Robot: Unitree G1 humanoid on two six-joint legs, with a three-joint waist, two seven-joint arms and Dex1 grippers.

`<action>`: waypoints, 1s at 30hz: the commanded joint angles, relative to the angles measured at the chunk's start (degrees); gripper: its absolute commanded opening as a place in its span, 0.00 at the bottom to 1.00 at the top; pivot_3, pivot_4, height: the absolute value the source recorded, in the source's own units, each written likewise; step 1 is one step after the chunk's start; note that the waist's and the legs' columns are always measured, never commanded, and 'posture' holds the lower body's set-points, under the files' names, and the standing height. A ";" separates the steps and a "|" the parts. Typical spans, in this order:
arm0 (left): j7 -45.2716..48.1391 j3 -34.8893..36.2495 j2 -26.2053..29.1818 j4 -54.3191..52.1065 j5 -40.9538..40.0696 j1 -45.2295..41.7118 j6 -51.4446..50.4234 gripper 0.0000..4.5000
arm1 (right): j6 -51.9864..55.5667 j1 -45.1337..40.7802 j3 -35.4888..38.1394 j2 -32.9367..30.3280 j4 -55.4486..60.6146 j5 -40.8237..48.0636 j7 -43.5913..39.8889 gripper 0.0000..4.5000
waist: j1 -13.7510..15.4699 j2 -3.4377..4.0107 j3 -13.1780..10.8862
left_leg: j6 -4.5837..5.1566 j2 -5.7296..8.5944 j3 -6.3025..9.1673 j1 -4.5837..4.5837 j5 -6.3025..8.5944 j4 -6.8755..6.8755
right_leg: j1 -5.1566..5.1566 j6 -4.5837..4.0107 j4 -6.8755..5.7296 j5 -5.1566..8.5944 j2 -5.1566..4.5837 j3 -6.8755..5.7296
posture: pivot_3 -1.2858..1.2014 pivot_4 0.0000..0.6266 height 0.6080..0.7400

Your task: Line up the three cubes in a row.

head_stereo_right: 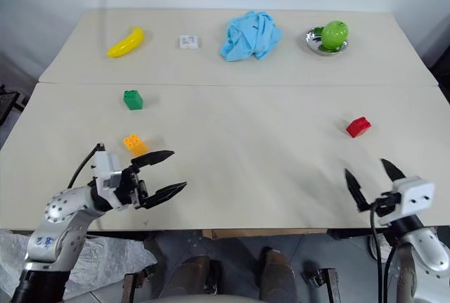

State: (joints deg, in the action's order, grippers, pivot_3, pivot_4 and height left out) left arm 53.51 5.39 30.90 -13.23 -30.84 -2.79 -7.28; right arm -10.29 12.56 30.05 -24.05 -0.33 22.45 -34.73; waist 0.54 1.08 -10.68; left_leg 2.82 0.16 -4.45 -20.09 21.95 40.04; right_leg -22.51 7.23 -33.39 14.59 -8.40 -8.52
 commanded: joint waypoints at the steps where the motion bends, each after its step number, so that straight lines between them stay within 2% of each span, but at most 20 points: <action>1: 1.55 -1.12 -0.11 -0.77 -1.01 -1.78 -0.99 0.98 | -0.99 -0.82 1.88 -0.48 0.36 0.19 2.60 1.00 | -0.75 0.05 -0.01 | -0.01 -0.03 -0.07 0.02 -0.01 -0.01 | -0.03 0.01 -0.03 0.00 0.03 0.08 | 0.52 0.24 1.00; 4: 2.63 -1.62 0.06 -0.59 -1.18 -2.83 -1.64 0.98 | 4.29 -4.63 1.09 -4.26 -1.00 0.79 2.67 1.00 | -1.24 0.07 -0.03 | -0.04 -0.12 -0.29 0.12 -0.02 -0.02 | -0.09 0.01 -0.08 0.01 0.12 0.31 | 0.52 0.24 1.00; 8: 3.75 -1.89 0.23 -0.08 -0.59 -3.49 -1.70 0.98 | 9.18 -12.54 -0.99 -10.75 -6.16 1.75 -2.02 1.00 | -1.31 0.11 -0.05 | 0.03 -0.12 -0.74 0.41 -0.01 -0.02 | -0.10 0.09 -0.16 -0.04 0.09 0.81 | 0.52 0.24 1.00; 12: 4.22 -2.03 -0.25 0.61 0.00 -3.67 -1.07 0.98 | 16.38 -28.31 -6.63 -18.64 -21.18 -1.89 -5.37 1.00 | -1.34 0.13 -0.07 | 0.05 -0.15 -0.83 0.46 -0.01 -0.01 | -0.12 0.09 -0.19 -0.05 0.04 0.87 | 0.52 0.24 1.00; 20: 3.62 -2.63 -1.29 1.13 1.63 -3.25 0.96 0.98 | 12.13 -46.09 -15.16 -19.87 -43.49 -8.76 -10.26 1.00 | -0.71 0.13 -0.07 | 0.12 -0.11 -0.75 0.09 -0.01 0.00 | -0.40 0.05 -0.17 -0.03 -0.04 0.77 | 0.52 0.24 1.00; 25: 2.69 -2.27 -1.44 0.46 2.10 -2.46 1.17 0.98 | 10.01 -50.02 -16.81 -19.50 -49.36 -10.07 -12.89 1.00 | -0.69 0.13 -0.07 | 0.28 0.04 -0.81 -0.23 -0.07 0.02 | -0.72 0.21 -0.16 -0.11 -0.10 0.77 | 0.52 0.24 1.00; 28: 2.33 -2.02 -1.37 0.16 2.11 -1.80 1.43 1.00 | 8.55 -50.70 -16.74 -19.18 -50.07 -9.80 -14.39 0.86 | -0.74 0.13 -0.07 | 0.28 0.04 -0.81 -0.23 -0.07 0.02 | -0.72 0.21 -0.15 -0.11 -0.09 0.77 | 0.52 0.24 1.00; 30: 2.36 -1.79 -1.20 -0.12 1.95 -1.05 1.71 1.00 | 8.36 -50.77 -16.91 -19.04 -49.92 -9.68 -15.65 0.71 | -0.82 0.13 -0.07 | 0.28 0.03 -0.83 -0.22 -0.07 0.02 | -0.72 0.22 -0.16 -0.12 -0.09 0.78 | 0.52 0.24 1.00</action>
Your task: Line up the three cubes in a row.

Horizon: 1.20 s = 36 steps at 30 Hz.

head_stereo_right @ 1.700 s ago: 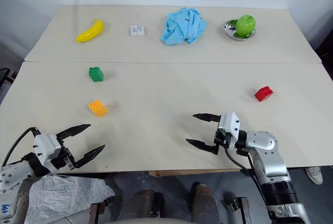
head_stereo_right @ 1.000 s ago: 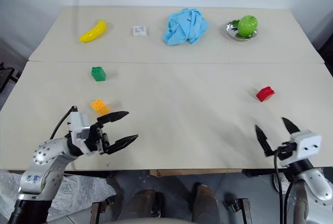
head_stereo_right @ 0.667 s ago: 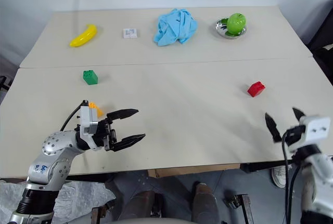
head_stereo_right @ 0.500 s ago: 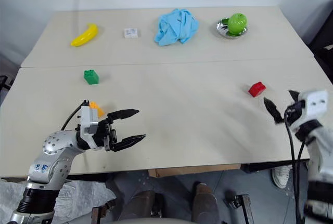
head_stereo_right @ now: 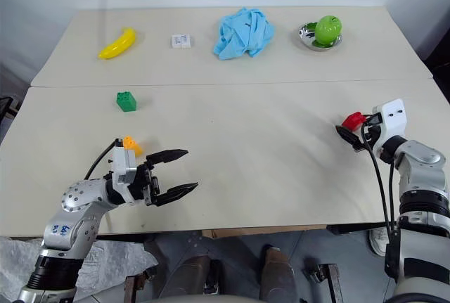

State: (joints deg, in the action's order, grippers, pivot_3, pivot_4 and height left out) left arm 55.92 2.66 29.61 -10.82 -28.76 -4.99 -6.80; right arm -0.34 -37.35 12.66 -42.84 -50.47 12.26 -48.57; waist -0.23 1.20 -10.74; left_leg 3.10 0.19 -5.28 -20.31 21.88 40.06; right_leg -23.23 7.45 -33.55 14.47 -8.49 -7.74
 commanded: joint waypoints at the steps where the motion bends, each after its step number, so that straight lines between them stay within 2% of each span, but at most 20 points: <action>1: 0.07 1.10 0.20 -2.64 -0.21 1.65 1.46 1.00 | -1.25 -0.90 0.41 -0.13 0.51 0.77 -2.75 0.64 | -0.08 0.00 0.00 | 0.00 -0.01 0.00 0.00 0.00 0.00 | 0.00 0.00 0.00 0.00 0.00 0.00 | 0.52 0.24 1.00; 5: 0.41 1.50 0.51 -2.49 -0.29 2.58 2.06 1.00 | -0.54 -1.53 -0.68 0.47 2.07 1.06 -7.27 0.33 | -0.07 0.00 0.00 | -0.01 -0.03 -0.01 0.01 0.00 0.01 | 0.00 0.00 0.00 0.00 0.01 0.01 | 0.52 0.24 1.00; 9: 0.97 2.34 1.24 -2.08 -0.61 3.21 2.31 1.00 | 3.39 -1.86 -6.11 2.42 14.36 4.90 -22.52 0.33 | -0.42 0.02 -0.01 | -0.01 -0.05 -0.03 0.02 0.00 0.00 | -0.03 0.01 0.00 -0.01 0.02 0.03 | 0.52 0.24 1.00; 14: 2.23 3.19 2.24 -1.49 -1.08 3.97 2.19 1.00 | 3.46 -4.06 -15.43 4.41 22.83 2.31 -32.40 0.33 | -0.68 0.02 -0.01 | -0.04 -0.09 -0.04 0.01 0.00 0.01 | -0.09 0.01 -0.05 -0.01 0.05 0.03 | 0.52 0.24 1.00; 19: 2.15 3.13 1.96 -0.67 -1.08 3.68 2.11 1.00 | -8.50 -10.26 -21.95 8.92 12.25 -3.91 -36.18 0.33 | -0.44 0.00 -0.01 | -0.04 -0.01 -0.02 0.01 0.00 0.04 | -0.09 0.01 -0.08 -0.01 0.00 0.04 | 0.52 0.24 1.00; 28: 1.49 4.86 2.51 -1.94 -1.49 5.33 1.46 1.00 | -18.78 -19.26 -23.19 14.22 -7.78 -8.05 -38.69 0.33 | -1.49 -0.01 -0.02 | -0.03 0.00 0.05 -0.03 0.00 -0.01 | -0.12 0.00 -0.06 0.00 0.01 0.01 | 0.52 0.24 1.00; 29: 1.34 5.15 2.57 -2.11 -1.57 5.49 1.33 1.00 | -19.42 -19.83 -23.33 14.41 -9.00 -8.50 -39.18 0.49 | -1.53 -0.01 -0.02 | -0.03 -0.01 0.05 -0.03 0.00 -0.01 | -0.12 0.00 -0.06 0.00 0.01 0.01 | 0.52 0.24 1.00; 34: 0.11 6.91 2.57 -2.99 -1.94 6.59 1.07 1.00 | -22.54 -21.70 -21.44 14.51 -11.63 -8.26 -40.18 0.85 | -1.52 -0.01 -0.02 | -0.03 -0.01 0.04 -0.03 0.00 0.00 | -0.12 0.00 -0.06 0.00 0.00 0.03 | 0.52 0.24 1.00; 36: -1.42 10.11 2.56 -3.31 -2.48 8.77 1.20 1.00 | -22.66 -21.42 -19.27 13.38 -9.59 -5.52 -42.21 0.99 | -1.57 -0.01 -0.02 | -0.04 -0.02 0.05 -0.03 0.00 0.00 | -0.12 0.00 -0.07 0.00 0.01 0.03 | 0.52 0.24 1.00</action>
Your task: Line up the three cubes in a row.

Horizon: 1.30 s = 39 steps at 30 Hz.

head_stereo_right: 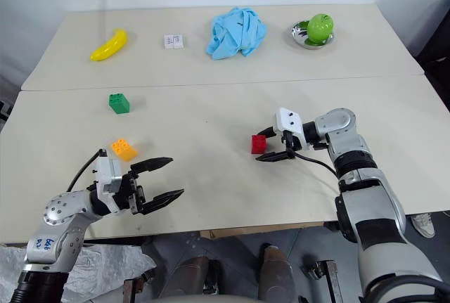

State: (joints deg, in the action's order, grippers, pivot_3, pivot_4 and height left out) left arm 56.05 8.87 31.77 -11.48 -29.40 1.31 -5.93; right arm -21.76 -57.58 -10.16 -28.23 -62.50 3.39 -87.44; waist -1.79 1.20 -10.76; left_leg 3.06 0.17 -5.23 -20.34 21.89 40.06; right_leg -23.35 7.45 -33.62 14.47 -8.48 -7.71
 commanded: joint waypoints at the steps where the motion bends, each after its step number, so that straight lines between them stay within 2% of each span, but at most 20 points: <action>1: -2.74 6.25 0.21 -2.82 -1.72 4.33 1.04 1.00 | -0.61 -0.49 4.90 -2.11 4.71 5.57 -4.27 0.99 | -0.03 0.00 0.00 | 0.00 -0.01 0.00 0.00 0.00 0.00 | 0.00 0.00 0.00 0.00 0.00 0.00 | 0.52 0.24 1.00; 5: -7.09 13.50 -1.87 -3.86 -1.18 11.20 3.98 1.00 | 2.92 5.88 8.10 -4.45 17.75 16.56 -5.06 0.99 | 0.07 0.01 -0.01 | -0.02 -0.06 0.05 -0.03 0.01 -0.03 | -0.04 -0.01 0.06 0.01 0.00 0.01 | 0.52 0.24 1.00; 7: -8.78 16.42 -3.25 -4.37 -0.87 14.61 5.54 1.00 | 6.09 9.74 9.50 -4.95 25.23 18.87 -4.53 0.99 | 0.20 -0.01 -0.01 | -0.04 -0.06 0.06 -0.03 0.04 -0.03 | -0.03 -0.03 0.06 0.02 -0.01 -0.01 | 0.52 0.24 1.00; 10: -13.96 24.06 -8.75 -3.75 -1.60 22.70 8.78 1.00 | 10.78 20.86 11.48 -3.19 41.80 24.72 1.21 0.99 | 0.29 -0.05 0.01 | -0.06 -0.06 0.05 -0.02 0.09 -0.02 | -0.02 -0.03 0.07 0.02 -0.05 0.00 | 0.52 0.24 1.00; 13: -17.75 28.80 -12.66 -3.24 -4.83 25.78 8.68 1.00 | 16.10 28.49 11.88 -1.15 52.69 27.43 7.33 0.99 | 0.51 -0.10 -0.03 | -0.09 -0.09 0.04 -0.02 0.18 -0.01 | -0.02 -0.03 0.10 0.02 -0.07 0.02 | 0.52 0.24 1.00; 16: -18.41 31.37 -14.58 -0.10 -5.64 27.91 9.61 1.00 | 17.36 35.49 11.53 1.39 58.49 28.07 11.05 0.99 | 0.93 -0.16 0.01 | -0.10 -0.08 -0.04 0.01 0.18 0.05 | -0.04 -0.01 0.08 0.00 -0.15 0.05 | 0.52 0.24 1.00; 18: -19.56 33.23 -15.57 2.07 -6.68 28.13 10.08 1.00 | 15.49 40.89 10.28 2.42 59.56 25.97 12.05 0.99 | 1.51 -0.29 0.09 | -0.43 -0.08 -0.05 0.07 0.38 0.04 | -0.04 -0.03 0.10 -0.01 -0.18 0.14 | 0.52 0.24 1.00; 23: -19.77 32.93 -15.62 1.52 -7.25 27.52 10.06 1.00 | 16.14 44.38 10.70 3.90 61.76 25.47 16.12 0.99 | 1.59 -0.42 0.15 | -0.40 -0.08 -0.15 0.02 0.50 0.04 | -0.16 -0.09 0.03 0.02 -0.15 0.14 | 0.52 0.24 1.00; 26: -22.32 30.18 -14.50 -1.80 -6.83 24.07 7.59 1.00 | 16.39 44.71 10.97 4.09 62.40 25.43 17.75 0.99 | 1.73 -0.44 0.16 | -0.38 -0.11 -0.15 0.04 0.52 0.04 | -0.15 -0.09 0.05 0.01 -0.16 0.14 | 0.52 0.24 1.00; 29: -29.69 27.61 -11.23 -4.95 -7.98 17.57 -1.64 1.00 | 16.91 44.91 10.79 3.89 62.79 25.56 18.30 0.99 | 1.82 -0.49 0.19 | -0.35 -0.13 -0.09 0.04 0.49 0.04 | -0.13 -0.12 0.00 0.03 -0.12 0.13 | 0.52 0.24 1.00; 32: -40.61 24.46 -6.15 -5.68 -6.75 4.70 -12.65 1.00 | 18.30 45.16 10.18 3.57 63.75 25.89 18.39 0.99 | 2.24 -0.53 0.21 | -0.07 -0.08 -0.04 0.03 0.28 0.06 | -0.13 -0.12 -0.11 0.02 -0.07 0.11 | 0.52 0.24 1.00; 36: -51.67 19.81 -2.04 -2.15 -5.09 -11.69 -26.41 1.00 | 20.20 44.12 10.42 4.73 65.06 26.85 20.63 0.99 | 1.69 -0.54 0.23 | -0.04 0.04 -0.07 0.11 0.26 0.04 | -0.12 -0.12 -0.23 0.02 -0.07 0.14 | 0.52 0.24 1.00; 39: -54.52 14.11 0.11 3.78 -1.13 -23.06 -32.50 1.00 | 21.60 42.86 10.98 6.25 66.24 28.30 22.80 0.99 | 1.57 -0.58 0.24 | -0.02 0.05 -0.09 0.11 0.25 0.01 | -0.15 -0.11 -0.24 0.02 0.02 0.11 | 0.52 0.24 1.00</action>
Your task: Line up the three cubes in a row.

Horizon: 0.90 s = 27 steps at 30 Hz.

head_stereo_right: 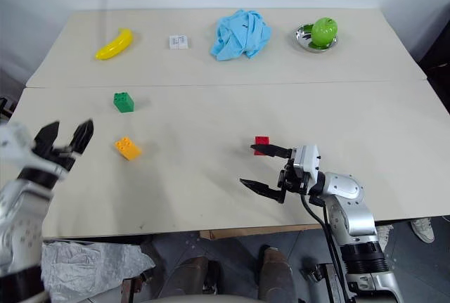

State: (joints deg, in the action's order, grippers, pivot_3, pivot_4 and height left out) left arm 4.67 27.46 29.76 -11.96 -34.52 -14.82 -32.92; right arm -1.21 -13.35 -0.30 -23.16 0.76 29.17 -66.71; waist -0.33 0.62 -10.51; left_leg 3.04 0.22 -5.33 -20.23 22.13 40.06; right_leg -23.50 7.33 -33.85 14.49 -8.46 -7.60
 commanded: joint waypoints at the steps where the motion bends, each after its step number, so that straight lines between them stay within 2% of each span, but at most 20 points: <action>1: -3.99 -6.51 2.48 7.38 5.98 -10.78 -6.62 1.00 | 1.38 -1.85 1.31 1.72 3.44 3.03 2.80 0.99 | 0.04 0.00 0.00 | 0.00 0.01 0.02 -0.01 -0.01 -0.02 | 0.00 0.00 0.01 0.00 0.06 -0.05 | 0.52 0.24 1.00; 6: -7.28 -9.00 1.75 16.41 11.72 -19.09 -7.18 1.00 | 2.37 -2.95 1.85 2.80 5.26 4.20 4.99 0.99 | -0.12 0.00 0.00 | -0.05 -0.01 -0.05 0.00 -0.02 -0.08 | -0.01 0.00 0.15 0.01 0.33 -0.04 | 0.52 0.24 1.00; 13: -5.83 -10.45 -1.17 21.85 13.08 -23.11 -8.18 1.00 | 3.12 -2.99 1.58 2.87 8.15 4.61 7.13 0.99 | 0.38 -0.05 -0.03 | -0.26 -0.12 0.01 -0.07 -0.01 -0.02 | 0.01 -0.05 0.28 0.03 0.63 -0.04 | 0.52 0.24 1.00; 21: -0.22 -11.58 0.04 30.03 15.69 -25.82 -5.70 1.00 | 3.45 -3.08 1.15 3.05 8.83 4.61 8.11 0.99 | 0.19 -0.06 -0.03 | -0.31 -0.13 -0.05 -0.04 -0.04 0.02 | 0.02 -0.05 0.27 0.03 0.69 0.00 | 0.52 0.24 1.00; 24: 0.21 -11.73 -0.06 31.37 16.74 -26.54 -5.25 0.87 | 3.44 -3.09 1.12 3.20 8.94 4.63 8.43 1.00 | 0.16 -0.06 -0.03 | -0.31 -0.14 -0.06 -0.04 -0.04 0.01 | 0.02 -0.05 0.27 0.03 0.70 0.00 | 0.52 0.24 1.00; 27: 0.76 -11.76 -0.35 32.73 17.71 -27.08 -3.34 0.68 | 3.11 -2.59 1.00 3.44 9.06 4.42 8.70 1.00 | 0.23 -0.06 -0.03 | -0.31 -0.14 -0.06 -0.04 -0.04 0.02 | 0.02 -0.05 0.27 0.03 0.69 0.00 | 0.52 0.24 1.00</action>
State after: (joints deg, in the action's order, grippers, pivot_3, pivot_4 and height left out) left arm 4.81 15.24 28.57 21.15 -17.63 -40.29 -38.22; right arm 2.53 -16.22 0.38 -19.95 7.12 32.86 -58.22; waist -0.10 0.55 -10.54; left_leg 2.73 0.08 -5.39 -20.27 22.09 40.08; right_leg -23.48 7.29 -33.59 14.52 -7.78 -7.59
